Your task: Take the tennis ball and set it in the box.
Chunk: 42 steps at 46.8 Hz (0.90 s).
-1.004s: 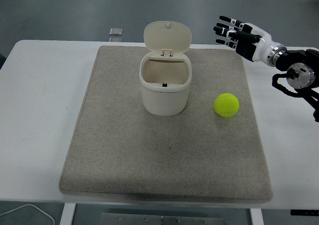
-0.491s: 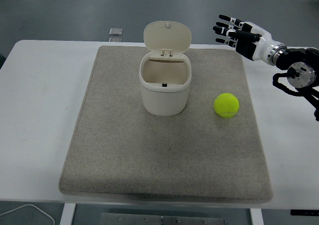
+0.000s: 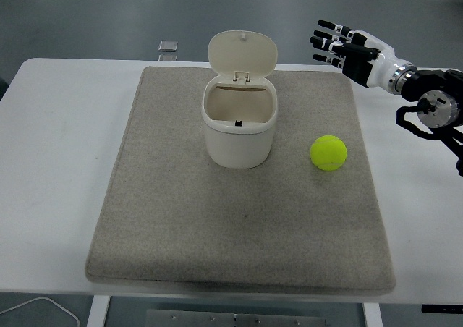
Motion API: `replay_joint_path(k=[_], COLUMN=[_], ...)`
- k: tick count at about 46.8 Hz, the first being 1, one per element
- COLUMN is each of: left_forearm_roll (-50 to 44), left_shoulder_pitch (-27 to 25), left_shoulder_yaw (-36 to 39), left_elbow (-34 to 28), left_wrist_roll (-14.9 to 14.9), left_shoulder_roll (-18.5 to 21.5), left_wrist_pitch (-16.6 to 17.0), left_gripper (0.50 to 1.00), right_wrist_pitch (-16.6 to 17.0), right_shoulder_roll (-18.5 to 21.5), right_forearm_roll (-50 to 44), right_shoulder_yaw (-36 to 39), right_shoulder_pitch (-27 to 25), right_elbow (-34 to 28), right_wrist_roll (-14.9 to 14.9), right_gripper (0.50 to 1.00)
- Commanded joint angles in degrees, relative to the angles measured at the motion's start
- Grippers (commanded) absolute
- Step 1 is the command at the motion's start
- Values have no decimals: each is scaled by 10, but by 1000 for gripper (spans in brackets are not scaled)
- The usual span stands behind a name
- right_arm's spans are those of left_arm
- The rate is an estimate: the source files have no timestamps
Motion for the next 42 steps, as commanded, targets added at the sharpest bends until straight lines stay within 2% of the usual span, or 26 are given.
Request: replay_joint_path(k=[1, 28, 42], left_forearm_roll=[0, 0, 0], left_shoulder_pitch=[0, 0, 0], left_shoulder_yaw=[0, -1, 0], left_elbow=[0, 0, 0], left_wrist_roll=[0, 0, 1], left_shoulder_roll=[0, 0, 0], left_wrist_pitch=[1, 0, 1], left_gripper=[990, 992, 992], right_wrist_pitch=[-1, 0, 0], right_shoulder_roll=[-1, 1, -7], right_forearm_roll=[-2, -5, -54], right_shoulder_yaw=[-1, -3, -2], right_shoulder_pitch=[0, -1, -1], right_elbow=[0, 1, 1], right_wrist_roll=[1, 2, 3], right_gripper=[928, 928, 928])
